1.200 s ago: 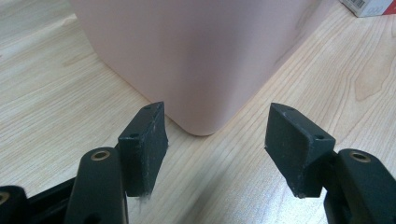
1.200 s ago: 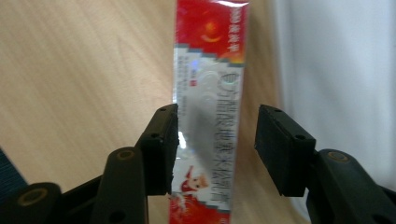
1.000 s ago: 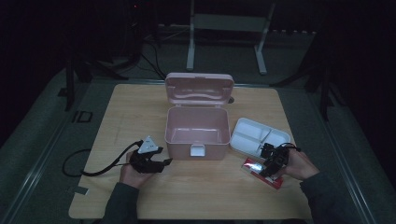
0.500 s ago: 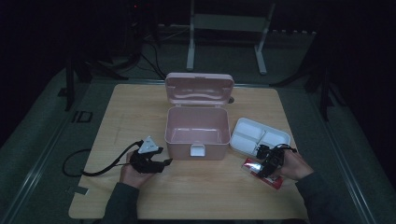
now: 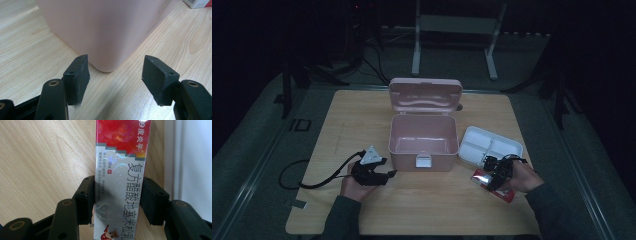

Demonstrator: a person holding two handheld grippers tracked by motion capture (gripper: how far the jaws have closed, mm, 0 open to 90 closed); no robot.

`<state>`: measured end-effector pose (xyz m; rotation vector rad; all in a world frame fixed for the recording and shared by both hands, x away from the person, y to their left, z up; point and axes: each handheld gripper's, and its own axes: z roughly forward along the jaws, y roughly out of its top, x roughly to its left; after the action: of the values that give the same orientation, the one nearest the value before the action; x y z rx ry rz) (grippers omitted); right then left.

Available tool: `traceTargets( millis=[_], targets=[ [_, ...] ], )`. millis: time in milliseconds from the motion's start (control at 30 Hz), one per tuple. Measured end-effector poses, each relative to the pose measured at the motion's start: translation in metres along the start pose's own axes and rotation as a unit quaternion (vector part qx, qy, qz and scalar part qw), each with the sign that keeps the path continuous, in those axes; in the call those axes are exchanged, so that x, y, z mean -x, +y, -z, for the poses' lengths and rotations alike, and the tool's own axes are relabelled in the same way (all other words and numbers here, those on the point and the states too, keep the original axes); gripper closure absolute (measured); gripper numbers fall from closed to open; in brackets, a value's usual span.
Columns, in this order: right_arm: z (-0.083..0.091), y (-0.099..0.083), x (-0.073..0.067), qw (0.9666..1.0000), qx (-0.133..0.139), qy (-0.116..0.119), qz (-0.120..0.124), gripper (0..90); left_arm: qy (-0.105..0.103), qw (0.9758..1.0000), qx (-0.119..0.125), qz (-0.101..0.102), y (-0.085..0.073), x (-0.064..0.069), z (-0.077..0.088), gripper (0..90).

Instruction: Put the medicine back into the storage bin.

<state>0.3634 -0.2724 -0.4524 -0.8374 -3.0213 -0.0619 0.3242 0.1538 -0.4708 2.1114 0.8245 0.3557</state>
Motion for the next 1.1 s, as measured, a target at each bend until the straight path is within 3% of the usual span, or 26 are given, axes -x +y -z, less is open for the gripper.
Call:
traceTargets(
  millis=[700,1100],
  targets=[
    [-0.001,0.001,0.001,0.9997,-0.012,0.005,0.02,51.5,0.001,1.0,0.0,0.0,0.0,0.0,0.0,38.1],
    [0.01,0.0,-0.002,0.9993,-0.009,0.008,0.034,51.5,0.001,1.0,0.001,0.001,0.0,0.0,0.0,38.1]
  ],
)
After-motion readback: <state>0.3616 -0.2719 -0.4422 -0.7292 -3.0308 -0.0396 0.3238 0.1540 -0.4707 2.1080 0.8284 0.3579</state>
